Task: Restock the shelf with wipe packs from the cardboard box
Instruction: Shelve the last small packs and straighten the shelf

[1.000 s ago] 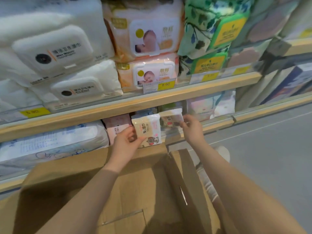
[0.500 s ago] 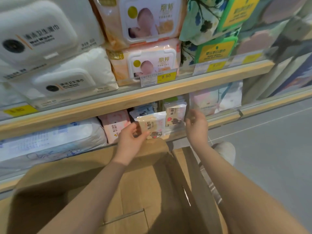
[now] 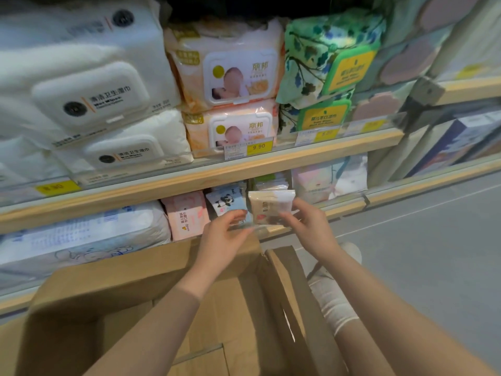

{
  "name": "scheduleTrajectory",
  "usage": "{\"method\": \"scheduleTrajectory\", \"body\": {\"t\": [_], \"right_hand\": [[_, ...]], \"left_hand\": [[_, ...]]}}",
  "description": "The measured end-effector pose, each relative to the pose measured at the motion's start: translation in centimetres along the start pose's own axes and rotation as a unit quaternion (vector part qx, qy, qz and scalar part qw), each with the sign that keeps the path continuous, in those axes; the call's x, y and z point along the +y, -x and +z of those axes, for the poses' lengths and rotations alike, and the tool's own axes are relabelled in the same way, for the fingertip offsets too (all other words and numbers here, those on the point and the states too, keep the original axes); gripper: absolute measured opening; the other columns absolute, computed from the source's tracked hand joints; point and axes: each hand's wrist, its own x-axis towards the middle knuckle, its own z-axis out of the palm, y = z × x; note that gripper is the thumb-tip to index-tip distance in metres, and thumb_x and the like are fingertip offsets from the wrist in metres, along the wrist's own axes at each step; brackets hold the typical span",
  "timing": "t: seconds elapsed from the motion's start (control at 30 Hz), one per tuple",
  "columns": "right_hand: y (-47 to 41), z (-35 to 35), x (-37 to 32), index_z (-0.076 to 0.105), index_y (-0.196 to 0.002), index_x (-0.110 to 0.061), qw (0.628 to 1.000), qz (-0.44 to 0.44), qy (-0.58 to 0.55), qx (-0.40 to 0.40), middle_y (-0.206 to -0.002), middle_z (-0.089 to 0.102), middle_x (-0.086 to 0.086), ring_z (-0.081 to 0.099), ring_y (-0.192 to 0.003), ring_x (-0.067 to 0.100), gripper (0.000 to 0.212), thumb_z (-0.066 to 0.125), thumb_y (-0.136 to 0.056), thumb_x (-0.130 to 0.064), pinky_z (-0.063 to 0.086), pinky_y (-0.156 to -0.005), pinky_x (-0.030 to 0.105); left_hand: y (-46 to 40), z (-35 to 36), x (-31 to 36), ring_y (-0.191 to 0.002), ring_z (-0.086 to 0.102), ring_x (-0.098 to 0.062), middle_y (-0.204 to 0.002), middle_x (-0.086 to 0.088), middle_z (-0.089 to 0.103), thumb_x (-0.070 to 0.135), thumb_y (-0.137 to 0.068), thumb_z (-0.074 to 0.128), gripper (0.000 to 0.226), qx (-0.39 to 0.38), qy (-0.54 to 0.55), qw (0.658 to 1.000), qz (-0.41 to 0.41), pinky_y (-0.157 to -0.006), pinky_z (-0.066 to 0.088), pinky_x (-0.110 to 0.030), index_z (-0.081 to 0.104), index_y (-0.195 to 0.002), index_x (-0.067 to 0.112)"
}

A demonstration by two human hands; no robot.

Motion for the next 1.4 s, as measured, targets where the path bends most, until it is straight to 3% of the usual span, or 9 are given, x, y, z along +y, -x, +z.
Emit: {"method": "scheduleTrajectory", "body": {"t": [0.1, 0.23, 0.3, 0.7, 0.93, 1.17, 1.23, 1.3, 1.4], "right_hand": [[-1.2, -0.2, 1.3, 0.062, -0.105, -0.017, 0.999, 0.036, 0.017, 0.032, -0.096, 0.065, -0.005, 0.062, -0.088, 0.011, 0.014, 0.055, -0.093, -0.017, 0.047, -0.065, 0.013], [-3.6, 0.8, 3.0, 0.06, -0.11, -0.015, 0.996, 0.058, 0.037, 0.049, -0.101, 0.065, -0.002, 0.061, -0.09, 0.013, 0.018, 0.05, -0.095, -0.018, 0.045, -0.065, 0.012], [-4.6, 1.8, 4.0, 0.06, -0.111, -0.012, 0.995, 0.064, 0.056, 0.049, -0.098, 0.063, -0.002, 0.057, -0.088, 0.011, 0.02, 0.049, -0.096, -0.019, 0.038, -0.059, 0.006], [-5.3, 5.4, 5.7, 0.061, -0.108, -0.006, 0.966, 0.158, 0.095, 0.182, -0.09, 0.056, 0.0, 0.049, -0.081, 0.013, 0.02, 0.046, -0.097, -0.012, 0.035, -0.071, 0.024], [-5.9, 6.5, 6.9, 0.064, -0.088, -0.001, 0.945, 0.197, 0.189, 0.18, -0.078, 0.056, 0.011, 0.056, -0.081, 0.032, 0.018, 0.048, -0.092, -0.008, 0.033, -0.063, 0.03], [-3.5, 5.1, 7.4, 0.061, -0.117, -0.013, 0.979, 0.11, 0.088, 0.148, -0.109, 0.065, 0.003, 0.061, -0.098, 0.019, 0.026, 0.052, -0.095, -0.022, 0.051, -0.085, 0.033], [-3.5, 4.6, 7.5, 0.058, -0.123, -0.012, 0.982, 0.105, 0.079, 0.138, -0.114, 0.065, 0.003, 0.062, -0.101, 0.018, 0.031, 0.052, -0.095, -0.025, 0.05, -0.087, 0.031], [-3.7, 4.4, 7.7, 0.058, -0.123, -0.013, 0.984, 0.098, 0.083, 0.121, -0.11, 0.067, 0.004, 0.063, -0.098, 0.018, 0.031, 0.051, -0.096, -0.026, 0.049, -0.082, 0.027], [-4.4, 4.7, 8.2, 0.061, -0.112, -0.015, 0.985, 0.075, 0.114, 0.11, -0.09, 0.068, 0.004, 0.063, -0.08, 0.019, 0.026, 0.046, -0.098, -0.031, 0.046, -0.063, 0.028]], "left_hand": [[0.7, -0.9, -3.7, -0.125, 0.04, -0.011, -0.134, 0.012, 0.049, 0.059, -0.083, 0.051, 0.054, -0.104, -0.261, 0.958, 0.063, -0.105, 0.033, -0.034, 0.048, -0.131, 0.035], [1.4, -0.6, -6.3, -0.127, 0.041, -0.011, -0.139, 0.013, 0.046, 0.07, -0.082, 0.018, 0.066, -0.158, -0.353, 0.92, 0.068, -0.103, 0.037, -0.032, 0.035, -0.138, 0.04], [1.2, -0.3, -6.5, -0.126, 0.042, -0.01, -0.138, 0.013, 0.046, 0.071, -0.082, 0.014, 0.066, -0.141, -0.36, 0.919, 0.072, -0.102, 0.037, -0.031, 0.035, -0.137, 0.041], [0.5, 0.0, -6.6, -0.126, 0.04, -0.008, -0.139, 0.016, 0.043, 0.073, -0.083, 0.017, 0.064, -0.156, -0.38, 0.91, 0.061, -0.094, 0.041, -0.029, 0.029, -0.139, 0.045], [0.5, -0.1, -5.7, -0.128, 0.036, -0.006, -0.14, 0.018, 0.041, 0.077, -0.079, 0.014, 0.071, -0.163, -0.36, 0.918, 0.041, -0.098, 0.033, -0.027, 0.033, -0.137, 0.042], [-3.0, 3.8, -2.3, -0.144, 0.013, -0.014, -0.158, 0.001, 0.012, 0.053, -0.096, 0.031, 0.069, -0.2, -0.185, 0.962, -0.024, -0.118, 0.015, -0.035, 0.003, -0.151, 0.02], [-4.6, 5.8, -1.8, -0.138, 0.031, -0.022, -0.154, -0.009, 0.026, 0.045, -0.099, 0.028, 0.065, -0.172, -0.171, 0.969, -0.046, -0.113, 0.029, -0.04, 0.002, -0.151, 0.015], [-5.9, 7.5, -1.2, -0.107, 0.055, -0.022, -0.13, -0.012, 0.053, 0.038, -0.101, 0.026, 0.06, -0.111, -0.173, 0.977, -0.05, -0.089, 0.047, -0.036, 0.007, -0.15, 0.01], [-7.4, 9.1, -0.5, -0.078, 0.052, -0.017, -0.099, -0.009, 0.061, 0.033, -0.103, 0.025, 0.049, -0.039, -0.161, 0.982, -0.086, -0.066, 0.04, -0.029, 0.033, -0.141, 0.002]]}}
